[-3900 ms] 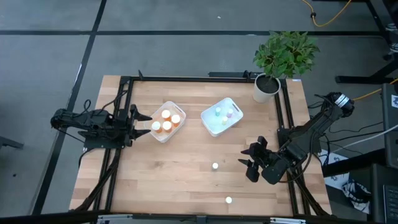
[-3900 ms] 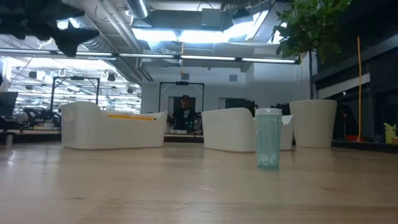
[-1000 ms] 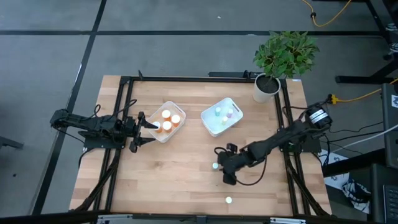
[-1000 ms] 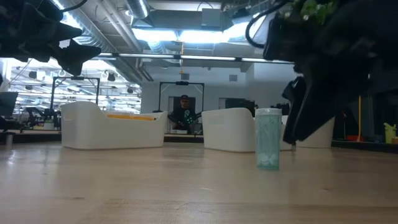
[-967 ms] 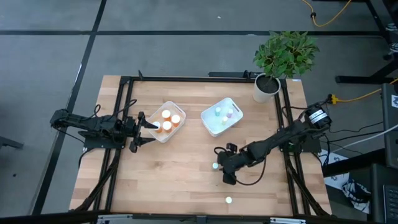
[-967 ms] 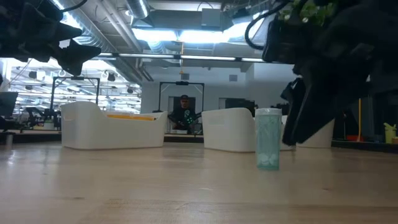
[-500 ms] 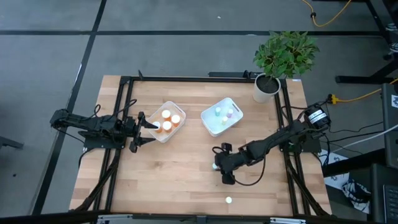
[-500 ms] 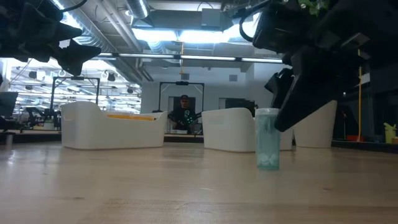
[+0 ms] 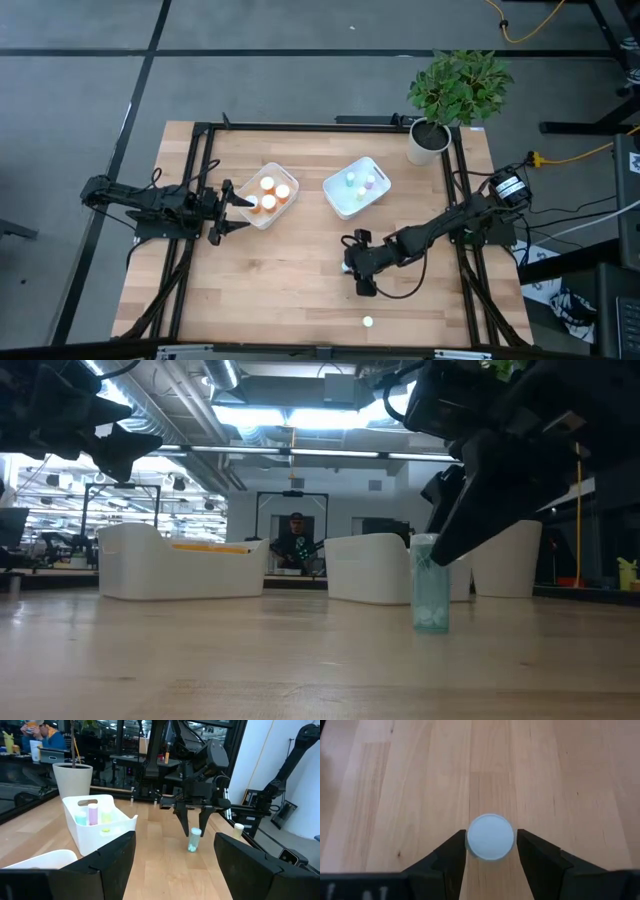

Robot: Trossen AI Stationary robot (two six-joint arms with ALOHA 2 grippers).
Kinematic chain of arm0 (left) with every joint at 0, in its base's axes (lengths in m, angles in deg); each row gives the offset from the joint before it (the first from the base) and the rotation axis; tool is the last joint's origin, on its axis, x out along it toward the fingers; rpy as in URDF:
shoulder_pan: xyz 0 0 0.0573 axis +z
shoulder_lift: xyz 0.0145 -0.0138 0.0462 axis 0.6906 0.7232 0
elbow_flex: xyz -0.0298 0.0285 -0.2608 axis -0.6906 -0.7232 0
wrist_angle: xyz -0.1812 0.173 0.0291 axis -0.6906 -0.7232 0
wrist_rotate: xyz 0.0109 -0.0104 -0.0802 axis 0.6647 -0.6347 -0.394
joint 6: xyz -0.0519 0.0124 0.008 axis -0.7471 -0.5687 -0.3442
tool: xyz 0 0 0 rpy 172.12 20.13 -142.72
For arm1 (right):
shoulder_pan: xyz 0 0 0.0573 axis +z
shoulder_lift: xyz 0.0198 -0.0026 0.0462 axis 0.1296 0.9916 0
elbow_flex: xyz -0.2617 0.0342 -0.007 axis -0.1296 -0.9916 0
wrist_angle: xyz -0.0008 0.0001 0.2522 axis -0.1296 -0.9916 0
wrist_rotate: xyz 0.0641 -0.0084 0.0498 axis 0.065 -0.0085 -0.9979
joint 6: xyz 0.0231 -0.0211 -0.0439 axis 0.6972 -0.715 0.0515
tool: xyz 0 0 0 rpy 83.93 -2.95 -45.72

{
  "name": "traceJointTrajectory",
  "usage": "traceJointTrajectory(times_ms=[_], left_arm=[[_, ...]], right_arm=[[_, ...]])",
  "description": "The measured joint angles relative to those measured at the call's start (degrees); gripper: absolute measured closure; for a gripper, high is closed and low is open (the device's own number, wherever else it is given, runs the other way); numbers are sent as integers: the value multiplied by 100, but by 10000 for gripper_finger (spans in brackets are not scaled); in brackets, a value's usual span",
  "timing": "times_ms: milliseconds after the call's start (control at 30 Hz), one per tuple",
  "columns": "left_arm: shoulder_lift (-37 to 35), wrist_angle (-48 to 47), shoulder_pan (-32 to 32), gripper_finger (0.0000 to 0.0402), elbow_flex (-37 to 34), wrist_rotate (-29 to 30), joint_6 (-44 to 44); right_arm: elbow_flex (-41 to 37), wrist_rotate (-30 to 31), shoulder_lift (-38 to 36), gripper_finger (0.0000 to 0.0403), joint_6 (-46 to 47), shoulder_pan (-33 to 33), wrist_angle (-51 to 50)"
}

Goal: Pick and place medicine bottles into bin by pill shape (circle, oval)
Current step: Put the green tablet bottle into the right white bin

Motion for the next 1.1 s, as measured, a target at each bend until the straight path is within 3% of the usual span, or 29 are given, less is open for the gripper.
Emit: traceJointTrajectory(times_ms=[833,1100], left_arm=[[0,0,1,138,0,0,-2],[0,0,1,138,0,0,-2]], right_arm=[[0,4,-7,228,-288,0,127],[0,4,-7,282,-284,0,129]])
